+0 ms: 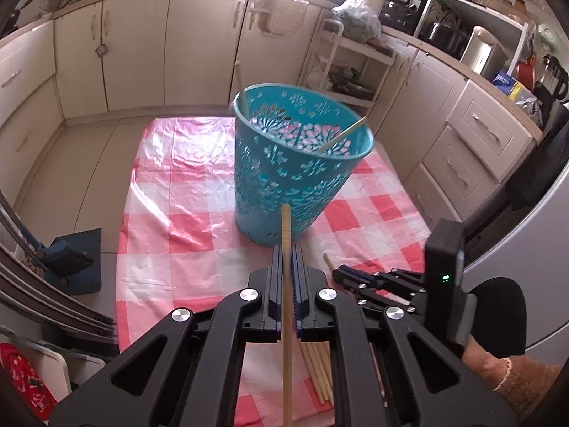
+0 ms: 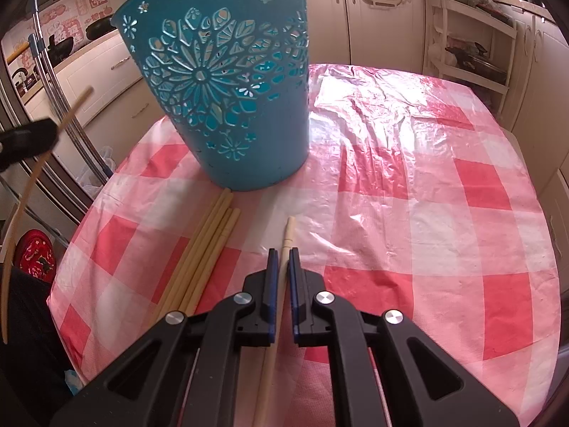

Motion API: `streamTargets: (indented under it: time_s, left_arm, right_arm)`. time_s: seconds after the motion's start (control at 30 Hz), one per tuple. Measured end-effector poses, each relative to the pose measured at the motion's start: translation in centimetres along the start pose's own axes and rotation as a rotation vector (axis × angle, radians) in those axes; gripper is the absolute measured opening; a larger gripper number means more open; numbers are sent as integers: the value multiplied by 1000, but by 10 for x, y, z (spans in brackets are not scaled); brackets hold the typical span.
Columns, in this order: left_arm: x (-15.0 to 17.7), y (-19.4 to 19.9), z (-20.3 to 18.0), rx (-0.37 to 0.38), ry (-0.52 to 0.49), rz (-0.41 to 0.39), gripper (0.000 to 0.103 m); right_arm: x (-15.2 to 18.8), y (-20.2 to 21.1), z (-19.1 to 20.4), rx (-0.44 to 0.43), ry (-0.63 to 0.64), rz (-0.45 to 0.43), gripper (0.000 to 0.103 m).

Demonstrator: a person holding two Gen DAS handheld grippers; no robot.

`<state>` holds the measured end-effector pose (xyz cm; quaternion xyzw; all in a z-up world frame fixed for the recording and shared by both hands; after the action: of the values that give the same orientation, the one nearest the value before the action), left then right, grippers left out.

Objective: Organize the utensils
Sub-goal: 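Carry the chopstick over the basket and release it with the left tool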

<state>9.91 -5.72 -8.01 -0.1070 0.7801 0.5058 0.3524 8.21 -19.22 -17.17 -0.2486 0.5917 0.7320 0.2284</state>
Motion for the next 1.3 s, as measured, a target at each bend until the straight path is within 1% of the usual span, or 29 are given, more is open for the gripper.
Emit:
streamTargets:
  time_s: [0.13,0.27,0.4,0.53,0.63,0.7,0.83,1.0,1.1,1.3]
  left_arm:
    - [-30,33,-18,24,-18,-106,5]
    - [-70,50,-30,-4,-37,-215,5]
    - [-113,53,-35,-27,-17,-316,5]
    - [-153,51,-36,-49,26,-428,5]
    - [-175,46,-36,-73,50,-502,5]
    - [-185,37,-36,-100,56,-536,5]
    - [-197,15,-30,-145,87,-564,5]
    - [-195,-10,-15,-194,128,-570,5]
    - [-186,-23,-11,-220,119,-554,5]
    - [-163,-44,-6,-246,84,-468,5]
  right_arm:
    - [0,0,0,-3,-3,0,7]
    - [0,0,-1,-4,-3,0,7]
    - [1,0,-1,-8,-8,-1,7]
    - [1,0,-1,-9,-8,-1,7]
    - [1,0,-1,-8,-7,-1,7]
    - [1,0,-1,-7,-6,-1,7]
    - [1,0,0,-4,-2,-1,7]
    - [1,1,0,-8,-2,-1,8]
    - [0,0,1,-6,5,-1,9]
    - [0,0,4,-3,19,-2,12]
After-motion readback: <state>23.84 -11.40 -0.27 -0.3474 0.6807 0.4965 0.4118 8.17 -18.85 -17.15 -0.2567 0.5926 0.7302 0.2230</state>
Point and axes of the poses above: each gripper's, at about its wrist camera, not at the fingertips, and y roughly against the way its jaws point, z to its left, x to its underside, the point moved 7 cm from there along -y, roughly the way its jaws point
